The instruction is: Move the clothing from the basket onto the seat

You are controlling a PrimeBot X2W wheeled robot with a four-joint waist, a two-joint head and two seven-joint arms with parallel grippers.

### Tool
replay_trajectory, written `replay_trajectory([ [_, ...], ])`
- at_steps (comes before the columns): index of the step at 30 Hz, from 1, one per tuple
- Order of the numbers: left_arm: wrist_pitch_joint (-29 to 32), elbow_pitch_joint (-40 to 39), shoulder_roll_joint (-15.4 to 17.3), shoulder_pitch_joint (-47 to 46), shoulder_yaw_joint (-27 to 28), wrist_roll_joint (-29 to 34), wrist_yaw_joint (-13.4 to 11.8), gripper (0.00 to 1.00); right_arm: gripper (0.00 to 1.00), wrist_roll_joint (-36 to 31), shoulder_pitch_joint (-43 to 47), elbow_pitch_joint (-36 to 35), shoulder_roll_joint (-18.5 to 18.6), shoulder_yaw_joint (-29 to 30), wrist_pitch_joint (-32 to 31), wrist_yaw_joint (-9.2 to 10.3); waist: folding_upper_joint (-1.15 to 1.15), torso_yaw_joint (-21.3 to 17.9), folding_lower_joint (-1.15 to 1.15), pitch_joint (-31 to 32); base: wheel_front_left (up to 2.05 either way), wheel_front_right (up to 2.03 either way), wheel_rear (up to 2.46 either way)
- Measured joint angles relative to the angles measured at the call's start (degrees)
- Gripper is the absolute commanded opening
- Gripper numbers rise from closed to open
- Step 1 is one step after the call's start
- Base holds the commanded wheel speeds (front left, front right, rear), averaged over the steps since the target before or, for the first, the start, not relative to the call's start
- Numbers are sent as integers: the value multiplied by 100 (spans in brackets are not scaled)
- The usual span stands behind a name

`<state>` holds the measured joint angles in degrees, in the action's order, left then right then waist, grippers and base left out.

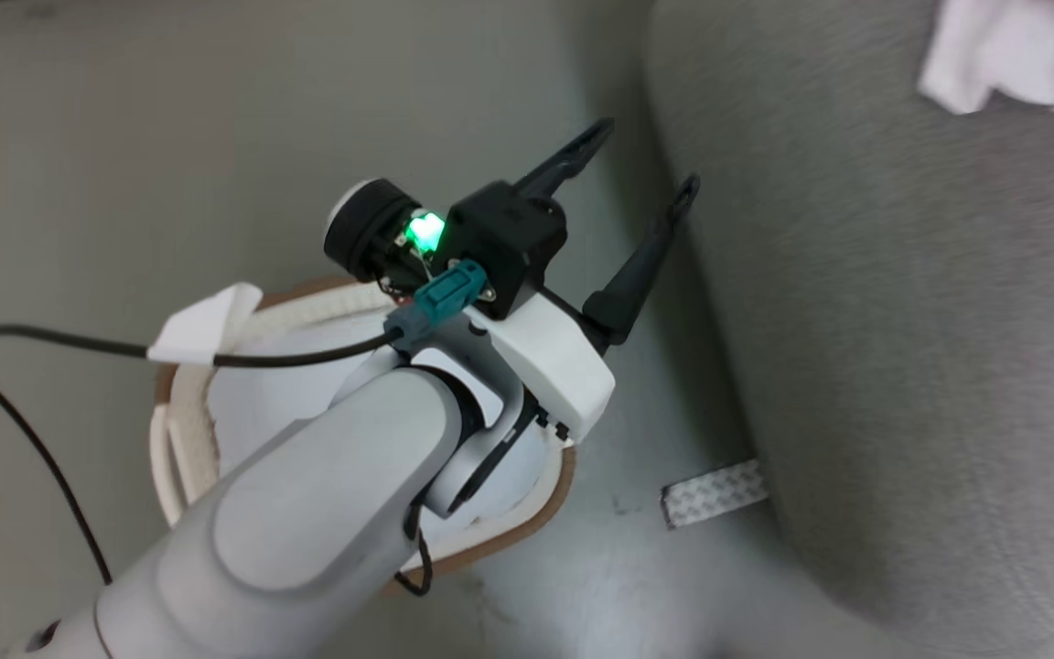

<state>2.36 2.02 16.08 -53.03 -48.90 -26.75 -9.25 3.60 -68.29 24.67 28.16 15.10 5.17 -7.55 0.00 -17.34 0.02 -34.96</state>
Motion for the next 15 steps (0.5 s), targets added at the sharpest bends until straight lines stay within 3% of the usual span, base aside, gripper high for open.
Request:
replay_trajectory([
  [4,-57,71,-68,-64,8,-1,13,100,0,-266,-349,580,383,258,-216,-1,0,328,0,-431,0,0,0],
  [7,-109,107,-81,-66,7,-1,2,100,0,-439,-291,1049,433,372,-234,-1,0,550,0,-668,0,0,0],
  [15,-198,229,1,88,-16,-14,-38,100,0,-848,871,2402,-126,397,-205,-1,0,763,-1,-774,0,0,0],
])
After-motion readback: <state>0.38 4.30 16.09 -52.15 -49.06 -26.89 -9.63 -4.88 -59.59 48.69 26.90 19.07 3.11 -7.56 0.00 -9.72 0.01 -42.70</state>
